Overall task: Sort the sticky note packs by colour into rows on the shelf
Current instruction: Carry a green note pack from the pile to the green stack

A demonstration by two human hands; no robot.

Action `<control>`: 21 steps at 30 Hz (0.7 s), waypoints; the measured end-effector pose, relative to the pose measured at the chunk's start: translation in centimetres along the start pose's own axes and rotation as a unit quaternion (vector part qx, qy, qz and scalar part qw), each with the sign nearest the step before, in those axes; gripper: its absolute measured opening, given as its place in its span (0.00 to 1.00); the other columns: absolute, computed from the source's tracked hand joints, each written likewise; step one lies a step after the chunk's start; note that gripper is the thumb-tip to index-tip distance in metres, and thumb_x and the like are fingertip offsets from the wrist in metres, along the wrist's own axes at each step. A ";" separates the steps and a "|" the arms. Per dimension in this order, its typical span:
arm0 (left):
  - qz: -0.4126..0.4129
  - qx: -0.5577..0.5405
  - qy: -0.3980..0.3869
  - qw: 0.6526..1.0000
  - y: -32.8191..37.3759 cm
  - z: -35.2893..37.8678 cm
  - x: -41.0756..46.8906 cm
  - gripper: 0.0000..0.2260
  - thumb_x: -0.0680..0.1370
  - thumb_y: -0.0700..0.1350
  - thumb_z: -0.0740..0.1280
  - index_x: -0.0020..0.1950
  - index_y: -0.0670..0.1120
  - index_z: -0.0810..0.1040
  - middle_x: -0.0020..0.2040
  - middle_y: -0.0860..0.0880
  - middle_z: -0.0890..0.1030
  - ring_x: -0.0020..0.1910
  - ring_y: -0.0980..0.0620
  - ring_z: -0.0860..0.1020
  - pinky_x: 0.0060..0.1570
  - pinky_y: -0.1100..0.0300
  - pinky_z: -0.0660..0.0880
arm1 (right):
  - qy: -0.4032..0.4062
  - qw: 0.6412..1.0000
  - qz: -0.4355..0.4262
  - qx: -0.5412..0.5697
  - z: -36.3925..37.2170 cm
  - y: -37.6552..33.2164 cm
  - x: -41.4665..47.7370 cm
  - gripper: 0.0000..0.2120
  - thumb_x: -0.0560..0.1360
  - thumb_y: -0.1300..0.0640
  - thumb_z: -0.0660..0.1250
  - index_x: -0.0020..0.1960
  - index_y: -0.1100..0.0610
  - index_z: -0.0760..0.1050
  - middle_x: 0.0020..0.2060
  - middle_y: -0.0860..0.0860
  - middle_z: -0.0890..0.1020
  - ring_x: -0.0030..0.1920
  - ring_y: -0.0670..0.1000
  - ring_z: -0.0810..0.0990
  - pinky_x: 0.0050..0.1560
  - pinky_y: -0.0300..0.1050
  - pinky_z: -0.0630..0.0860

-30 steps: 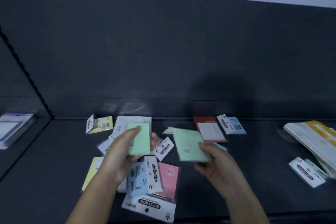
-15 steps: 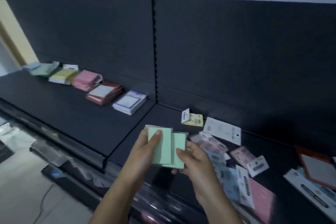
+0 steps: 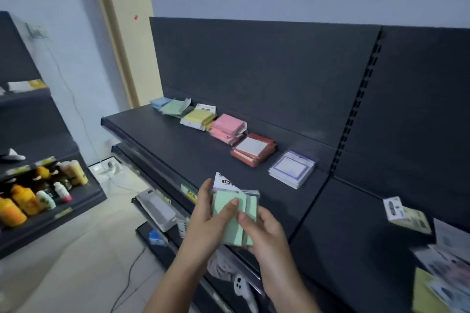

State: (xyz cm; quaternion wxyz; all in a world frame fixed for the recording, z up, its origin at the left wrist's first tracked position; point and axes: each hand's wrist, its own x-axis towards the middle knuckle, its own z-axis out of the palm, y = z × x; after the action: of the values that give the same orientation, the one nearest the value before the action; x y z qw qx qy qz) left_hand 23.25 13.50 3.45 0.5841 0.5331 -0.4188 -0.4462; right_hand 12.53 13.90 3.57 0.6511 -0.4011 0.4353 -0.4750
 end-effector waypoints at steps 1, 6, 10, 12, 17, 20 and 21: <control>-0.007 -0.014 0.008 1.000 -0.1 -0.9 0.5 0.24 0.77 0.42 0.66 0.70 0.52 0.64 0.61 0.51 0.76 0.55 0.54 0.78 0.44 0.67 0.76 | 0.001 1.000 0.003 0.001 0.8 0.1 0.6 0.06 0.76 0.62 0.64 0.52 0.58 0.78 0.42 0.55 0.85 0.39 0.51 0.83 0.32 0.41 0.77; -0.022 -0.042 0.054 0.997 -0.7 -5.2 3.7 0.14 0.76 0.38 0.65 0.61 0.48 0.72 0.45 0.50 0.82 0.42 0.54 0.79 0.36 0.65 0.74 | 0.003 1.000 0.021 0.016 4.1 0.4 4.9 0.06 0.76 0.64 0.64 0.52 0.61 0.77 0.41 0.57 0.85 0.35 0.50 0.83 0.28 0.40 0.75; -0.032 -0.065 0.085 0.994 -1.2 -8.1 7.6 0.09 0.76 0.36 0.65 0.55 0.44 0.73 0.36 0.50 0.81 0.34 0.55 0.79 0.30 0.68 0.73 | -0.030 0.999 0.022 0.004 6.9 1.1 9.7 0.07 0.76 0.64 0.63 0.53 0.60 0.76 0.45 0.59 0.84 0.39 0.51 0.83 0.33 0.41 0.78; -0.034 -0.057 0.098 0.993 -1.3 -9.5 10.2 0.06 0.76 0.36 0.65 0.52 0.44 0.72 0.38 0.48 0.80 0.34 0.54 0.77 0.28 0.69 0.71 | -0.042 0.999 0.023 -0.009 8.5 1.6 12.5 0.06 0.76 0.64 0.63 0.52 0.60 0.76 0.45 0.59 0.84 0.39 0.52 0.83 0.35 0.42 0.78; -0.032 -0.042 0.123 0.991 -0.9 -12.3 18.1 0.04 0.76 0.35 0.65 0.47 0.43 0.72 0.41 0.45 0.78 0.37 0.51 0.75 0.29 0.68 0.72 | -0.054 0.996 0.000 -0.064 12.0 1.5 20.7 0.05 0.76 0.62 0.64 0.50 0.58 0.77 0.41 0.55 0.84 0.35 0.47 0.82 0.30 0.39 0.76; -0.019 -0.032 0.130 0.991 -0.4 -13.7 22.2 0.04 0.76 0.36 0.66 0.47 0.43 0.72 0.41 0.45 0.78 0.35 0.53 0.75 0.28 0.69 0.70 | -0.058 0.992 -0.015 -0.114 13.8 1.3 25.1 0.05 0.76 0.58 0.65 0.50 0.54 0.78 0.39 0.50 0.85 0.33 0.41 0.81 0.29 0.35 0.72; -0.018 -0.031 0.133 0.991 -0.3 -14.2 23.4 0.04 0.76 0.36 0.66 0.47 0.43 0.72 0.40 0.46 0.79 0.34 0.54 0.75 0.28 0.68 0.70 | -0.061 0.990 -0.018 -0.127 14.3 1.3 26.4 0.05 0.76 0.57 0.65 0.51 0.53 0.78 0.40 0.49 0.85 0.34 0.41 0.81 0.29 0.33 0.72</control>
State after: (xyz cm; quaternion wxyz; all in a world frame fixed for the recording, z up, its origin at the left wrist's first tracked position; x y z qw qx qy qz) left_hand 42.78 -5.62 2.28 0.6427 0.5767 -0.3142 -0.3946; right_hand 30.90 -9.81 1.70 0.6120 -0.5165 0.4441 -0.4018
